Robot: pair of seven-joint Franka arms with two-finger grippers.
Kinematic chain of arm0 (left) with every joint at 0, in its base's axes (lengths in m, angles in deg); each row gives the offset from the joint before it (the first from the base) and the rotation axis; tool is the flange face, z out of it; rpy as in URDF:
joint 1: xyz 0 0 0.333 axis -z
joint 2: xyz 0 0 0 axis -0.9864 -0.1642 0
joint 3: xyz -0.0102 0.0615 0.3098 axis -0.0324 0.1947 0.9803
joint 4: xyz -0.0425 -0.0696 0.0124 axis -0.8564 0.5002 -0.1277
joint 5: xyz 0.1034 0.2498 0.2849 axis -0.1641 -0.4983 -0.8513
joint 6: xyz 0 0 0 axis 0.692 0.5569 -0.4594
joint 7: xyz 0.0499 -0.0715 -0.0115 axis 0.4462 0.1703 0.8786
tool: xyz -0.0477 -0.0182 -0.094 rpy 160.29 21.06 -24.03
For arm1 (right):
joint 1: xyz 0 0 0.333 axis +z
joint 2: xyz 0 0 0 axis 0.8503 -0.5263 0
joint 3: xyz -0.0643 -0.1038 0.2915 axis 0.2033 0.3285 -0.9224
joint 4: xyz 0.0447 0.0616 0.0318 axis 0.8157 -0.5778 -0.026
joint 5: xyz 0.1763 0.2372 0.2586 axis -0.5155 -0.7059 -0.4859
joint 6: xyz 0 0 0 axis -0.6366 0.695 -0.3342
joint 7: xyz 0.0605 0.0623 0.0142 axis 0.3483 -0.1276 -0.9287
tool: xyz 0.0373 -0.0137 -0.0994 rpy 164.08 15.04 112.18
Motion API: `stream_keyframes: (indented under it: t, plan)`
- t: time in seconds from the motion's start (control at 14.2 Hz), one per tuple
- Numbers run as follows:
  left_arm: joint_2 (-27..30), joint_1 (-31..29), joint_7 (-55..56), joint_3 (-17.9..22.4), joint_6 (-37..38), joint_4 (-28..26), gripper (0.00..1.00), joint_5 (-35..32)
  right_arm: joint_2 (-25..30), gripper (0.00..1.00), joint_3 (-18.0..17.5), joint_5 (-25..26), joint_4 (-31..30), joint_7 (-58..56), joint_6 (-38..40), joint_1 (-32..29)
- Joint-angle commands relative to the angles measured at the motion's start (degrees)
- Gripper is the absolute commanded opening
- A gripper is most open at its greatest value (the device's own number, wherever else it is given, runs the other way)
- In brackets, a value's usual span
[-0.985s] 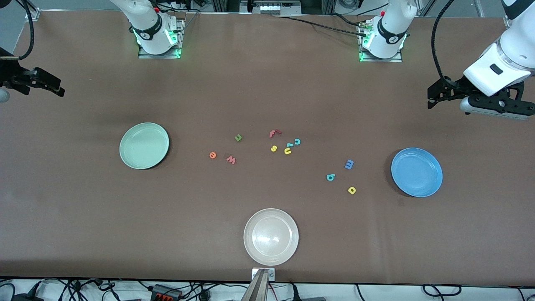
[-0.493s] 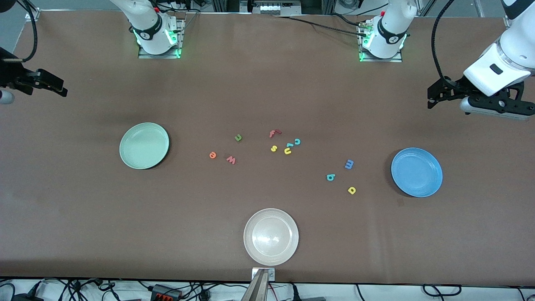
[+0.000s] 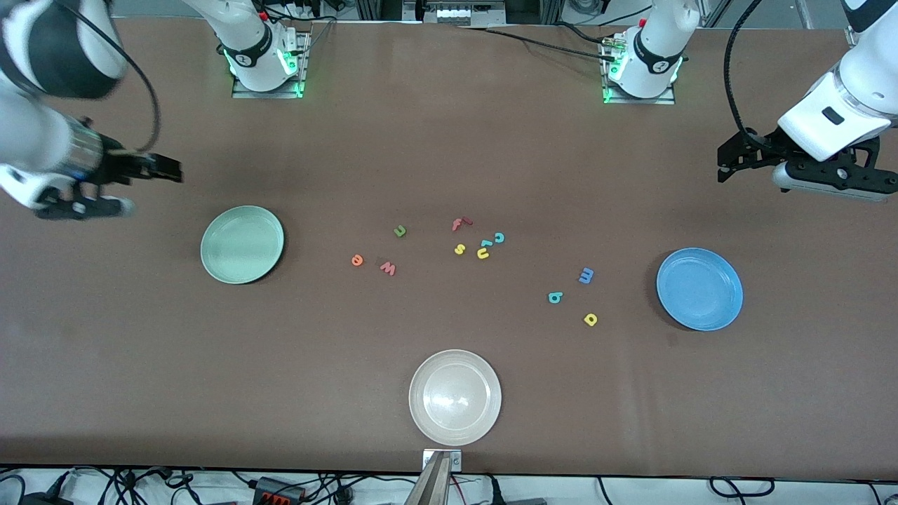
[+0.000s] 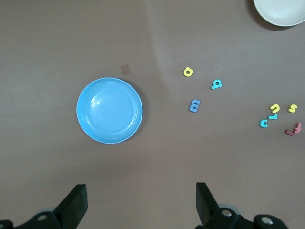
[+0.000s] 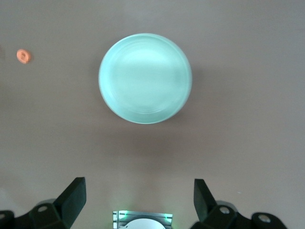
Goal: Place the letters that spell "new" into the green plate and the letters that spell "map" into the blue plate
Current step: 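Reach the right gripper toward the letters while the left gripper follows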
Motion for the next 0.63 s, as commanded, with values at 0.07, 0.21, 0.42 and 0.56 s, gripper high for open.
stream_keyframes:
  t: [0.07, 0.21, 0.42, 0.56]
  plan:
    - [-0.9, 0.0, -0.2, -0.7, 1.5, 1.7, 1.00, -1.1, -7.6, 1.00, 0.2, -1.8, 0.8, -0.1, -2.8, 7.6]
    - [-2.3, 0.2, -0.3, -0.9, 2.5, 1.6, 1.00, -1.1, -11.3, 1.00, 0.2, -5.1, 0.8, 0.0, -6.8, 10.1]
    - [-6.0, 1.4, -1.1, -1.4, 6.9, 1.5, 1.00, -1.1, -15.8, 1.00, 0.2, -5.2, 1.2, -0.4, -12.5, 14.7]
    - [-9.8, 3.0, -1.1, -2.0, 6.3, 1.5, 1.00, -1.1, -18.2, 1.00, 0.2, -5.2, 1.3, -0.3, -17.0, 16.4]
